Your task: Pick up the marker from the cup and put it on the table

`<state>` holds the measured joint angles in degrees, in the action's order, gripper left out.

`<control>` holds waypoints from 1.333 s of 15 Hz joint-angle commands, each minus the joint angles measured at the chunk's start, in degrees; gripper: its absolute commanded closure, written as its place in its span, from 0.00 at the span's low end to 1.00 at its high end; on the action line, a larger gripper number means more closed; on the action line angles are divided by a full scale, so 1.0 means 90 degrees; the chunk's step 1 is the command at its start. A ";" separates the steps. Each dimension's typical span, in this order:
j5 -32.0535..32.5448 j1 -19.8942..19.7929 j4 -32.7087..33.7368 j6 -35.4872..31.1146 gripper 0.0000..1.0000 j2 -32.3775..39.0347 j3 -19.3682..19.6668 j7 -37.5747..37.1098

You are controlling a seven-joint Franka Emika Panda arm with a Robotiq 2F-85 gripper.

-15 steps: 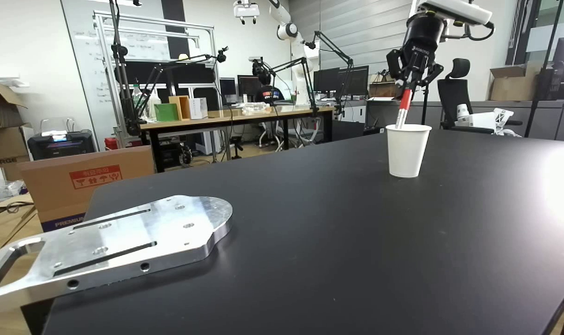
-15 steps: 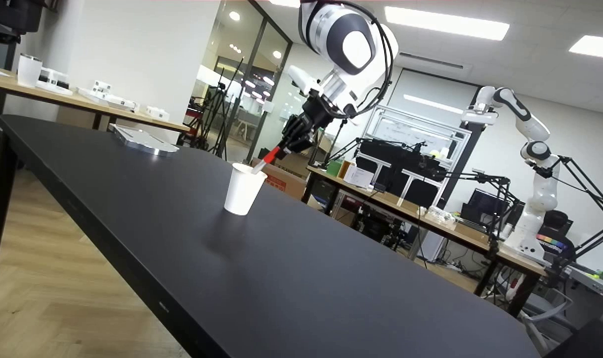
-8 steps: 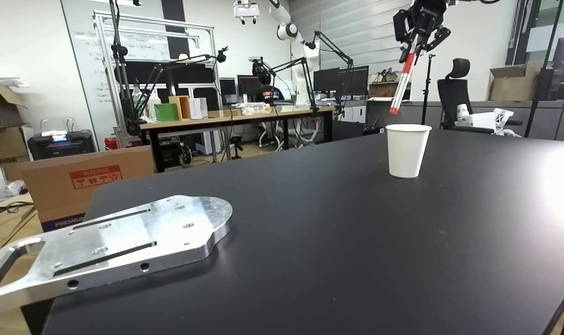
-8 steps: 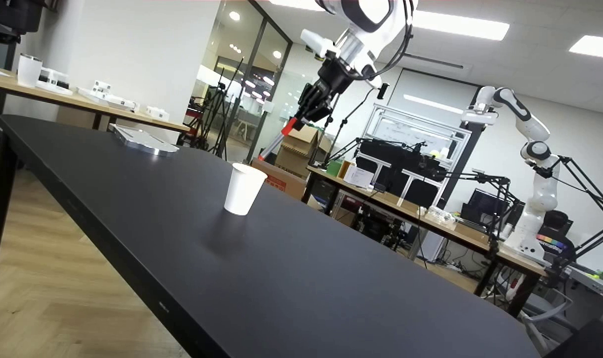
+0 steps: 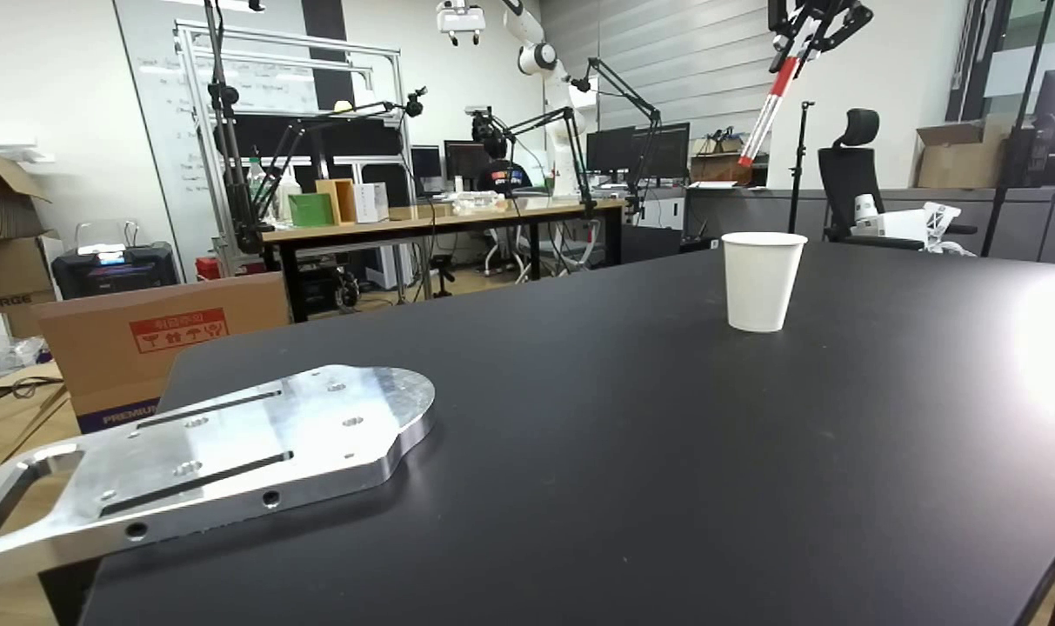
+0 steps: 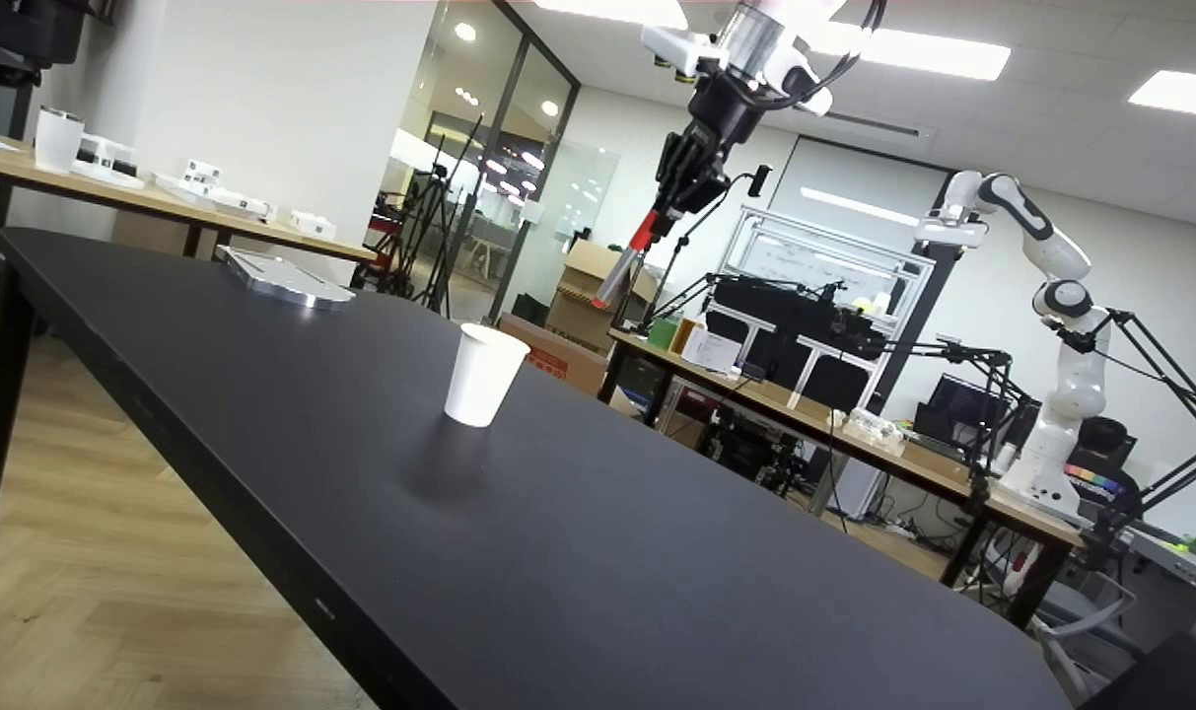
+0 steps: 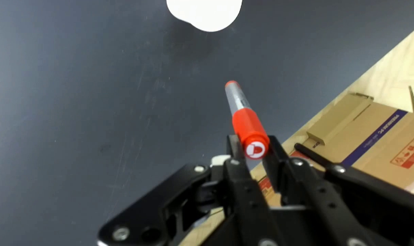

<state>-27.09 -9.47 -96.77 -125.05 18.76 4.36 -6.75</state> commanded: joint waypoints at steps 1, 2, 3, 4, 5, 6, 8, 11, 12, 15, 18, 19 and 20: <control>-0.0085 -0.0053 -0.0297 -0.1095 0.95 0.0079 0.0028 0.0113; -0.0092 -0.0071 -0.0331 -0.1408 0.95 0.0163 0.0016 0.0121; -0.0117 -0.0092 -0.0366 -0.1795 0.95 0.0282 -0.0003 0.0157; -0.0119 -0.0106 -0.0383 -0.2151 0.95 0.0398 -0.0024 0.0191; -0.0090 -0.0119 -0.0376 -0.2473 0.95 0.0553 -0.0035 0.0199; -0.0061 -0.0138 -0.0362 -0.2701 0.95 0.0692 -0.0053 0.0184; -0.0061 -0.0211 -0.0308 -0.3059 0.95 0.1010 -0.0117 0.0198; 0.0072 -0.0248 -0.0310 -0.3603 0.95 0.1445 -0.0149 0.0165; 0.0123 -0.0252 -0.0313 -0.3738 0.95 0.1565 -0.0155 0.0139; 0.0218 -0.0271 -0.0293 -0.3994 0.95 0.1903 -0.0200 0.0063; 0.0280 -0.0294 -0.0282 -0.4082 0.95 0.2060 -0.0262 0.0033; 0.0293 -0.0294 -0.0290 -0.4110 0.95 0.2077 -0.0272 0.0034; 0.0297 -0.0295 -0.0296 -0.4124 0.95 0.2088 -0.0283 0.0032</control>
<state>-25.72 -10.96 -100.01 -161.43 37.19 3.11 -5.36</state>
